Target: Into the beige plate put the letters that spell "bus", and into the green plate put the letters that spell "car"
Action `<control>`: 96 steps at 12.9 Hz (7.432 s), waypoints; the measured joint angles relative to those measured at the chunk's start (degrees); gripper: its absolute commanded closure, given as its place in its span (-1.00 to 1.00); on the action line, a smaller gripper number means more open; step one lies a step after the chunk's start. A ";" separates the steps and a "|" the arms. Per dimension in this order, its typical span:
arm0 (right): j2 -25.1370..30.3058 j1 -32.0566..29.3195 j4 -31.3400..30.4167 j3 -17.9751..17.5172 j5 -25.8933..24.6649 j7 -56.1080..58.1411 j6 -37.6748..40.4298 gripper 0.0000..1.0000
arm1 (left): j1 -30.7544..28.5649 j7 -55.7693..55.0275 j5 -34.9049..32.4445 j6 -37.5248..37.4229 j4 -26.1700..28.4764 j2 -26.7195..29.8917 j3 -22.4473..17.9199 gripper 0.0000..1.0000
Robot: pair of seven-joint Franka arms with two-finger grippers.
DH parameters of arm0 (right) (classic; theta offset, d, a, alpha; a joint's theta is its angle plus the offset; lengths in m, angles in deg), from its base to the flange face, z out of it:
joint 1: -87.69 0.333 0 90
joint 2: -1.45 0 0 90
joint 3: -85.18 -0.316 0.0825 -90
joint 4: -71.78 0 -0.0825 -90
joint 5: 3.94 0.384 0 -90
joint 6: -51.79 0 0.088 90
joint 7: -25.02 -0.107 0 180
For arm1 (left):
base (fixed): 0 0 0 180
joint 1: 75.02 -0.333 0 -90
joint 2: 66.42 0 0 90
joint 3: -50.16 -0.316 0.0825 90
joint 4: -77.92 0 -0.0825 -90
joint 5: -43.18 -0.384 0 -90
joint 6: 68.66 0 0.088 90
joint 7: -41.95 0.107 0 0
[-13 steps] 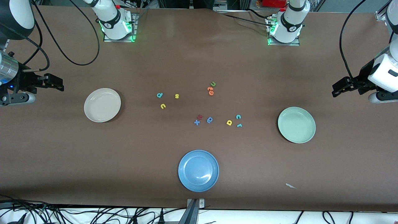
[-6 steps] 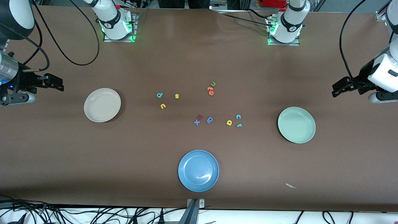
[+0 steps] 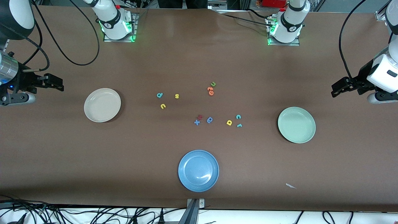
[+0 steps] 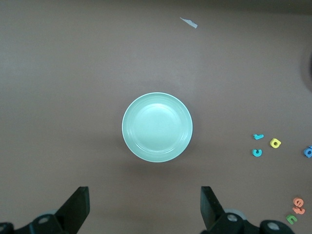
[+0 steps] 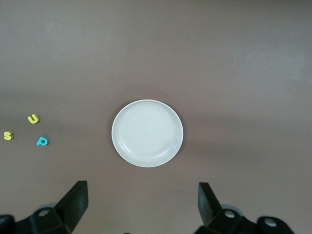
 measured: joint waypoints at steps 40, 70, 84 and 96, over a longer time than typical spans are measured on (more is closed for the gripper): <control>-0.16 0.07 0.10 0.99 0.75 -0.57 0.09 -1.00 | 17.45 -16.13 0.27 22.80 -2.32 -29.83 0.98 -1.00; -7.51 8.82 -43.33 -18.75 6.83 -36.58 -59.61 -1.00 | 26.27 -24.01 0.27 44.41 14.37 -32.10 0.77 0.31; -14.13 13.04 -44.44 -18.61 -8.54 -44.94 -62.92 -1.00 | 21.93 -15.21 0.25 31.31 8.50 -31.03 -0.88 0.67; -16.04 13.36 -44.45 -17.97 -13.61 -48.20 -65.54 0.47 | 0.74 23.76 -4.90 19.56 5.47 -29.11 -1.09 -1.00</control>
